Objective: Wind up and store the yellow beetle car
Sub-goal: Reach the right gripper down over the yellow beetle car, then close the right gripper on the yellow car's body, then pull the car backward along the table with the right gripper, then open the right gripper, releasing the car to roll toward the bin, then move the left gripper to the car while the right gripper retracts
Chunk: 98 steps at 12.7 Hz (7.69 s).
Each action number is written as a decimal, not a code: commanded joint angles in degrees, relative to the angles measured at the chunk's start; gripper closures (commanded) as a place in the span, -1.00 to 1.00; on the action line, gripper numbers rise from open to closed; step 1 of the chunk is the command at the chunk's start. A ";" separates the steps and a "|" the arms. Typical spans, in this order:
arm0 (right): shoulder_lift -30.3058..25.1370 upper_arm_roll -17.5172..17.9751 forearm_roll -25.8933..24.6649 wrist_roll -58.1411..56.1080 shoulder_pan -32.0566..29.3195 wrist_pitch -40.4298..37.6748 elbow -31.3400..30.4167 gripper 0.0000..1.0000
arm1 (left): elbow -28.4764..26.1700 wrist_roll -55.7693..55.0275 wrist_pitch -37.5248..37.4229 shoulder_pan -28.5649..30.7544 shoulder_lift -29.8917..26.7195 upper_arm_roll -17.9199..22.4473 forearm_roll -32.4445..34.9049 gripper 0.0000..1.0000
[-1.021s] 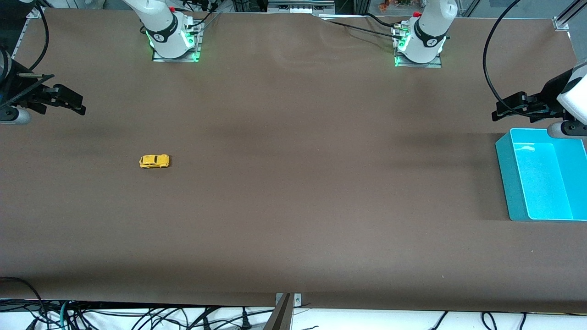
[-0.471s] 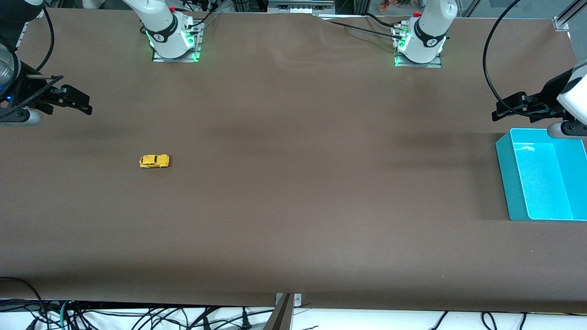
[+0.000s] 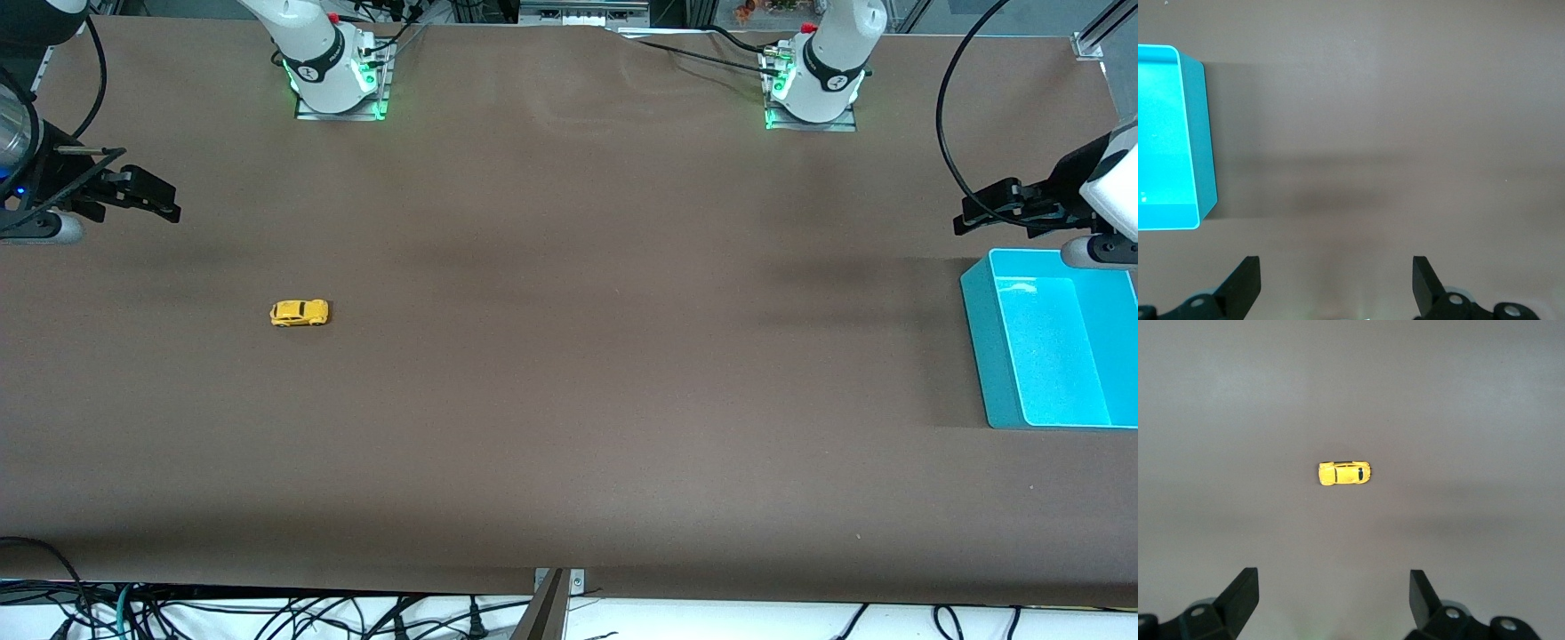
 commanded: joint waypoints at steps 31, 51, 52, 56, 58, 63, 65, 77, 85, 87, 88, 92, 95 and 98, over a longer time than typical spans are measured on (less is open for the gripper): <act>19.97 0.78 -0.12 -90.81 -1.33 59.80 -35.10 -1.00 | 0.17 1.24 0.38 0.21 -0.15 -0.13 0.79 -1.00; 25.33 -6.85 -0.03 -102.94 -3.17 63.16 -36.60 0.59 | 0.17 1.24 0.38 0.30 -0.15 -0.04 0.79 -1.00; 25.42 -8.08 -0.03 -104.43 -3.26 63.08 -36.60 0.59 | 0.17 1.24 0.38 0.30 -0.15 -0.04 0.79 -1.00; 27.09 -12.39 -0.03 -108.22 -3.61 63.60 -36.60 0.59 | 0.17 1.24 0.38 0.21 -0.06 -0.04 0.79 -1.00; 27.44 -14.41 -0.03 -109.11 -4.23 63.52 -36.68 0.57 | 0.17 1.24 0.38 0.30 -0.06 -0.04 0.79 -1.00; 27.18 -15.56 -0.03 -111.39 -4.67 63.25 -36.68 0.44 | 0.17 1.32 0.38 0.30 -0.06 -0.04 0.79 -1.00; 26.22 -15.56 0.23 -111.39 -4.67 62.99 -36.51 -0.99 | 0.17 1.24 0.38 0.21 -0.15 -0.04 0.79 -1.00; 14.97 -14.16 1.20 -104.48 -4.58 38.05 -22.11 -1.00 | 0.17 1.32 0.38 0.21 -0.06 0.13 0.87 -1.00; 13.38 -1.69 0.85 -61.71 -4.31 21.95 -10.24 -1.00 | 0.08 16.41 0.55 1.61 3.97 0.22 1.32 -1.00; 12.69 -0.80 0.67 -49.40 -4.05 21.50 -9.70 -1.00 | -0.09 22.21 0.55 1.71 6.16 -0.04 1.40 -1.00; 12.33 0.16 0.50 -44.30 -4.05 21.50 -9.61 -1.00 | -0.27 27.90 0.38 1.71 7.83 -0.13 1.40 -1.00; 11.36 0.87 0.67 -27.59 -4.05 13.45 -4.89 -1.00 | -1.32 47.77 3.70 1.79 13.02 -0.40 3.86 -1.00; 11.36 1.49 0.49 -21.67 -4.05 6.33 0.65 -1.00 | -6.49 62.62 11.07 2.93 14.00 -0.40 3.95 -1.00; 11.01 1.31 0.49 -14.21 -3.96 2.88 5.93 -1.00 | -13.34 78.10 20.48 3.03 13.74 -2.14 3.78 -1.00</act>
